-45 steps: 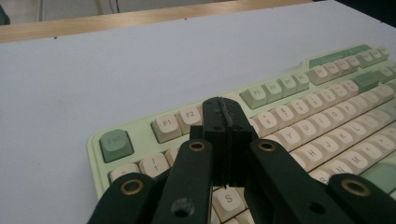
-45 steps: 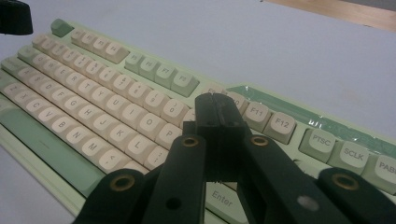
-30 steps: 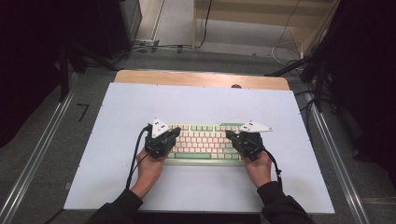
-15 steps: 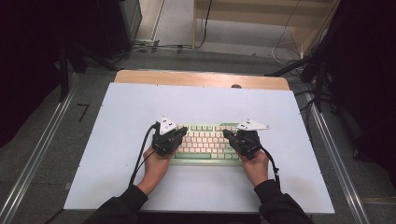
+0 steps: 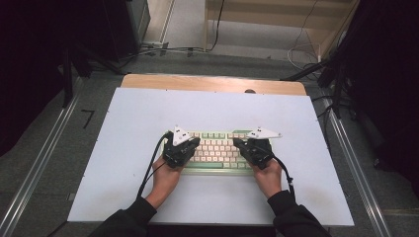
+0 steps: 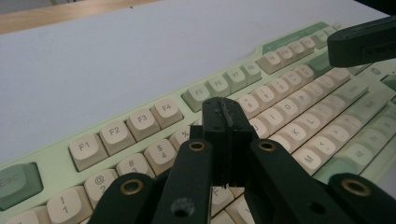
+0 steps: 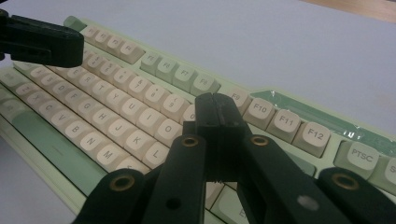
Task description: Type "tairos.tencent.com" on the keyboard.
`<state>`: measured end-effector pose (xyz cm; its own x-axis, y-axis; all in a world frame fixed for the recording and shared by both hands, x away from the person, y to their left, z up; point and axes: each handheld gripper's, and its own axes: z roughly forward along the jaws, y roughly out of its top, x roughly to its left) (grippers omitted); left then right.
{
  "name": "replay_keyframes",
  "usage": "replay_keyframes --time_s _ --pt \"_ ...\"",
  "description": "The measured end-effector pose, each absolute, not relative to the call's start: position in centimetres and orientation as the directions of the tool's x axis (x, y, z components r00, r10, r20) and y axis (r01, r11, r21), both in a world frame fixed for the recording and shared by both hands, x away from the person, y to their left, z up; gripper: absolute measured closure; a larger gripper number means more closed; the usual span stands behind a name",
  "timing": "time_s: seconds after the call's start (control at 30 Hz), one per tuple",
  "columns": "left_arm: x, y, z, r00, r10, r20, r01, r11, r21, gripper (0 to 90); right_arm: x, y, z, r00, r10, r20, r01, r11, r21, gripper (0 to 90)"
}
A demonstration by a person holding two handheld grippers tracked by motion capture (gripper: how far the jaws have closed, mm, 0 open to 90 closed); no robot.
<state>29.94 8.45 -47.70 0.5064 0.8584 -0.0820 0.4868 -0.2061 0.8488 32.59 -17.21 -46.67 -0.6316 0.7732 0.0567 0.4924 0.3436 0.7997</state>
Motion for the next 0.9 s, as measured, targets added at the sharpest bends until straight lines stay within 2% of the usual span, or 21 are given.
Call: replay_keyframes --time_s 0.4,0.9 --pt "30.5 8.1 -48.5 0.514 0.850 -0.115 0.523 -0.204 0.827 90.0 32.5 -16.8 -46.9 -0.639 0.767 0.058 0.496 0.353 0.794 87.3" --pt "30.9 7.6 -49.2 0.511 0.855 -0.094 0.546 -0.238 0.803 90.0 32.5 -16.7 -47.0 -0.638 0.768 0.054 0.498 0.359 0.789 87.3"
